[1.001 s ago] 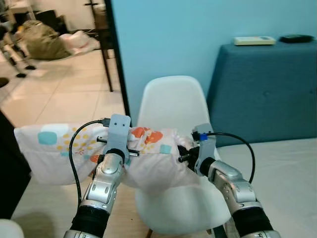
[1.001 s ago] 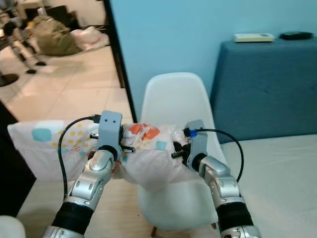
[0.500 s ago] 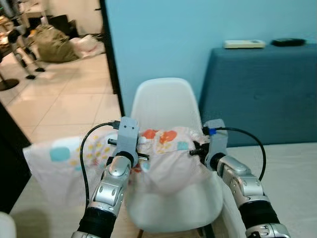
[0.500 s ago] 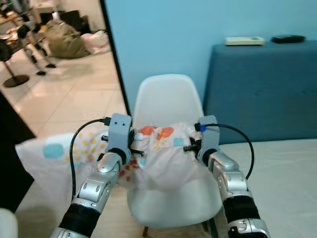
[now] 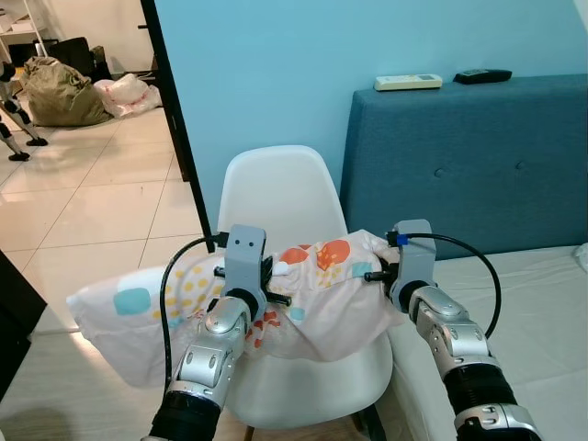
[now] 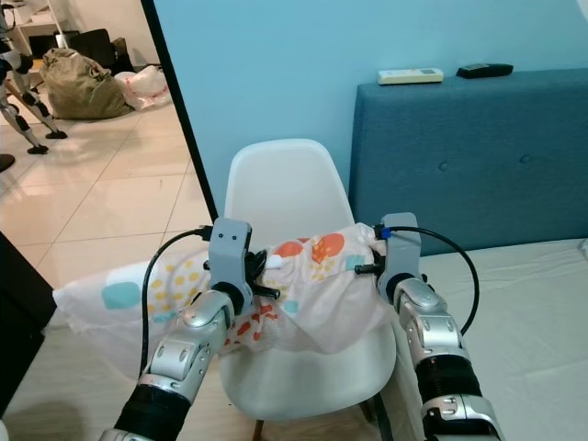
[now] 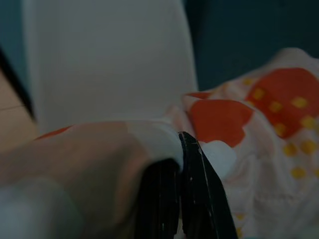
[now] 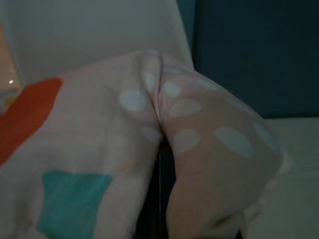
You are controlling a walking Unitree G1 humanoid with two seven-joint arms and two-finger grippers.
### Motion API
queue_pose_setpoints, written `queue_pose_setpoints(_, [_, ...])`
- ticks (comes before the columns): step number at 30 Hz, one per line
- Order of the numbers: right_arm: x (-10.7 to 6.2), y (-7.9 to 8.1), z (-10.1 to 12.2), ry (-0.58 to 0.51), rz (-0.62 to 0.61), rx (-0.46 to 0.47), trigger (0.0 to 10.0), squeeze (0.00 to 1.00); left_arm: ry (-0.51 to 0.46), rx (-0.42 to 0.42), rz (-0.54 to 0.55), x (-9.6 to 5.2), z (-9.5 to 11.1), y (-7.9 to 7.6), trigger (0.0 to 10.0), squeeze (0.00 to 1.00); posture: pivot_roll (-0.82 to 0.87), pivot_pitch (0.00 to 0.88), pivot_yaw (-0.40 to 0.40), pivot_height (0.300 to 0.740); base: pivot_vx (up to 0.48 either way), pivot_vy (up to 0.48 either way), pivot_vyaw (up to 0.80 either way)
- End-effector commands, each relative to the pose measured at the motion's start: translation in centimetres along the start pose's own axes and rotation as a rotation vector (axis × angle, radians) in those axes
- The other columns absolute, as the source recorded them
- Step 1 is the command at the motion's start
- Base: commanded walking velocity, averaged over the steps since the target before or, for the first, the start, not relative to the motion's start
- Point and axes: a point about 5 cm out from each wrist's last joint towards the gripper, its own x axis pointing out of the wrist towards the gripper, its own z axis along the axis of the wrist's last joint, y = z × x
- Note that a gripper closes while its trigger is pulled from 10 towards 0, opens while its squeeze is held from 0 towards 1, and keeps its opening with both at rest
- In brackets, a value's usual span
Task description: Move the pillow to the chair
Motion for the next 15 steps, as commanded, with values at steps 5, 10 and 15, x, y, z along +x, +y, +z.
queue_pose_setpoints(5, [0.4, 0.5, 0.6, -0.039, -0.014, 0.008, 10.0, 0.00, -0.109, -0.022, -0.168, 0.3, 1.6, -2.4, 10.0, 0.00, -0.06, 0.067, 0.020, 0.740, 0.000, 0.000, 0.00])
queue_pose_setpoints(10, [0.5, 0.1, 0.7, -0.035, -0.061, 0.005, 10.0, 0.00, -0.124, 0.003, -0.226, 0.4, 1.9, -3.1, 10.0, 0.00, -0.06, 0.077, 0.024, 0.731, 0.000, 0.000, 0.00])
queue_pose_setpoints(15, [0.3, -0.3, 0.7, -0.045, -0.104, 0.009, 10.0, 0.00, -0.137, 0.026, -0.257, 0.5, 2.1, -3.5, 10.0, 0.00, -0.07, 0.090, 0.029, 0.706, 0.000, 0.000, 0.00])
